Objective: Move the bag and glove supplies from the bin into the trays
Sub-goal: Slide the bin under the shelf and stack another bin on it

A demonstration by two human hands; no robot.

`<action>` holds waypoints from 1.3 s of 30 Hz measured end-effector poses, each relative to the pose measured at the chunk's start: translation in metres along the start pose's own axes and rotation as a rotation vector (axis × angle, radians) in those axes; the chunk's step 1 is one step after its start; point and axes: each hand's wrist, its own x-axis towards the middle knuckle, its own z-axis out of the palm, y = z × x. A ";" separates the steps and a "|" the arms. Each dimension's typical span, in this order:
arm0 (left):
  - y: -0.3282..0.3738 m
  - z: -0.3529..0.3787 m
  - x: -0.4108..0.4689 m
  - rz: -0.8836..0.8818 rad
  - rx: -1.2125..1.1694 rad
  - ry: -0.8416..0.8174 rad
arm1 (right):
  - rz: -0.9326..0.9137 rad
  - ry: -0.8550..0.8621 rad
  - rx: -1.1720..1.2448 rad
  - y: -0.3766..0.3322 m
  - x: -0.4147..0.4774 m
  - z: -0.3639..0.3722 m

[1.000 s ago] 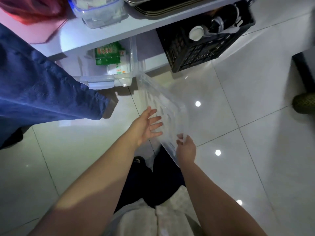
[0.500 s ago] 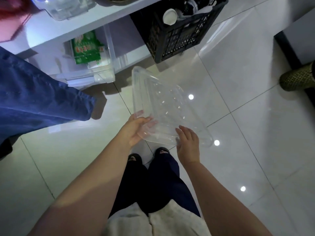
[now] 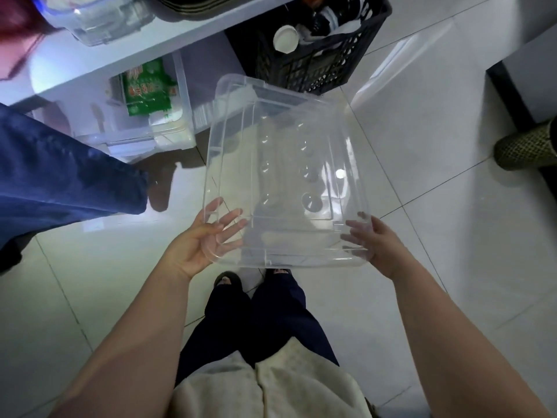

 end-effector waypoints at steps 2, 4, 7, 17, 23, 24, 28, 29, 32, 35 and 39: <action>0.006 -0.003 -0.005 0.015 0.012 0.026 | -0.039 -0.077 0.001 -0.010 0.000 0.008; 0.014 -0.009 -0.009 0.022 0.042 0.084 | -0.044 -0.118 0.039 -0.018 0.004 0.018; 0.023 -0.020 -0.017 -0.007 0.068 0.237 | -0.048 -0.104 0.062 -0.021 0.008 0.036; 0.059 -0.059 -0.063 0.008 0.126 0.264 | 0.030 -0.112 0.056 0.011 -0.005 0.094; 0.101 -0.095 -0.074 0.068 0.053 0.398 | 0.012 -0.124 0.049 -0.008 0.022 0.165; 0.112 -0.100 -0.070 0.085 0.048 0.411 | 0.012 -0.120 0.052 -0.013 0.030 0.179; 0.157 -0.114 -0.046 0.146 0.093 0.459 | -0.018 -0.131 0.090 -0.029 0.067 0.227; 0.167 -0.114 -0.038 0.162 0.126 0.485 | -0.023 -0.132 0.101 -0.033 0.078 0.237; 0.194 -0.115 -0.008 0.246 0.111 0.568 | -0.046 -0.126 0.095 -0.042 0.110 0.267; 0.211 -0.124 0.022 0.312 -0.046 0.602 | -0.058 -0.110 0.106 -0.051 0.143 0.299; 0.223 -0.137 0.051 0.300 -0.171 0.614 | -0.070 -0.105 0.138 -0.065 0.185 0.344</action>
